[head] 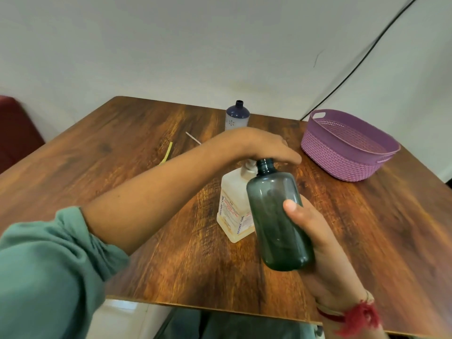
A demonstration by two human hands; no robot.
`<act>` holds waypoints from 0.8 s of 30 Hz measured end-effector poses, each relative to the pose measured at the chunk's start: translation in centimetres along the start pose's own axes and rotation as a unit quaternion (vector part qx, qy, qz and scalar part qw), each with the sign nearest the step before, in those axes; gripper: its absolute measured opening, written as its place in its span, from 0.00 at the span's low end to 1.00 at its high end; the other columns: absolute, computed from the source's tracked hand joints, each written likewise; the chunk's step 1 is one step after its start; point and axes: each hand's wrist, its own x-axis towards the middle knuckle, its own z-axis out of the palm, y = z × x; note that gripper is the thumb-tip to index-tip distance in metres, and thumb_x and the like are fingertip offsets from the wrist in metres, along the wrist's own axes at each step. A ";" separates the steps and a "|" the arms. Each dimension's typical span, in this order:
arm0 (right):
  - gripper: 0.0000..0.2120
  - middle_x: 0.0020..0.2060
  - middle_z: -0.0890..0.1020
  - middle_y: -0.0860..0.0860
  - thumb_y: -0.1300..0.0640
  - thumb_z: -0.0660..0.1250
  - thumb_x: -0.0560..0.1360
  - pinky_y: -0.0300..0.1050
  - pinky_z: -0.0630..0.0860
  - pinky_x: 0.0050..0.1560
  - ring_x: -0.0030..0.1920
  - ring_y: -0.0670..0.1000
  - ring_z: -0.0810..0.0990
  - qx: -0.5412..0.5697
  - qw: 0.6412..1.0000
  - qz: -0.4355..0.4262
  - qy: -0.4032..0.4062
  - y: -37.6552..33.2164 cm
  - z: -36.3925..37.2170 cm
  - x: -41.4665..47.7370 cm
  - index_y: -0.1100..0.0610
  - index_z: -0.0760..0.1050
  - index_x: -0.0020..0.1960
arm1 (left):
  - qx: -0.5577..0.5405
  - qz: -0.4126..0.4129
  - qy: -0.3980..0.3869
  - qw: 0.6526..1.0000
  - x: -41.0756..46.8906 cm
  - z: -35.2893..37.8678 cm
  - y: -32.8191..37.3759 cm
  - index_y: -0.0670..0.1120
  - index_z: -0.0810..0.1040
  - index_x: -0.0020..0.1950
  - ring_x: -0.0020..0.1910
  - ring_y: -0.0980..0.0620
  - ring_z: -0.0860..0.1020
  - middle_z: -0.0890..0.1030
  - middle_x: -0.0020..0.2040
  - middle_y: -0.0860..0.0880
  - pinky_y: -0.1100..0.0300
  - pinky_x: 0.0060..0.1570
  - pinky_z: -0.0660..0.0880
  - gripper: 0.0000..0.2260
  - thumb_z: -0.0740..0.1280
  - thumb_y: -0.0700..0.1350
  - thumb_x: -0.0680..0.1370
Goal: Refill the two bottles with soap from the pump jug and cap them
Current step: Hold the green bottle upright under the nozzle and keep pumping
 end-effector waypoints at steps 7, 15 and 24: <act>0.41 0.51 0.82 0.59 0.39 0.78 0.55 0.44 0.79 0.39 0.47 0.54 0.83 0.011 1.000 -0.010 -0.016 -0.5 0.0 0.2 0.58 0.74 0.61 | 0.041 -0.005 -0.041 0.998 0.2 -1.1 0.6 0.44 0.73 0.54 0.40 0.53 0.70 0.73 0.42 0.50 0.62 0.39 0.67 0.14 0.59 0.54 0.79; 0.40 0.49 0.82 0.58 0.38 0.79 0.53 0.45 0.78 0.37 0.44 0.53 0.83 0.025 1.000 0.003 0.003 0.0 0.0 -0.1 0.57 0.76 0.59 | 0.065 -0.023 -0.029 0.997 0.2 -0.6 0.6 0.46 0.72 0.51 0.37 0.53 0.68 0.73 0.42 0.49 0.61 0.37 0.65 0.11 0.58 0.52 0.79; 0.35 0.50 0.82 0.58 0.39 0.78 0.55 0.45 0.79 0.39 0.45 0.53 0.82 0.027 0.999 -0.004 -0.019 0.2 0.0 -0.2 0.55 0.78 0.57 | 0.024 -0.025 -0.023 0.999 -0.1 -0.2 0.4 0.47 0.73 0.53 0.37 0.56 0.72 0.74 0.40 0.53 0.64 0.36 0.67 0.10 0.58 0.51 0.79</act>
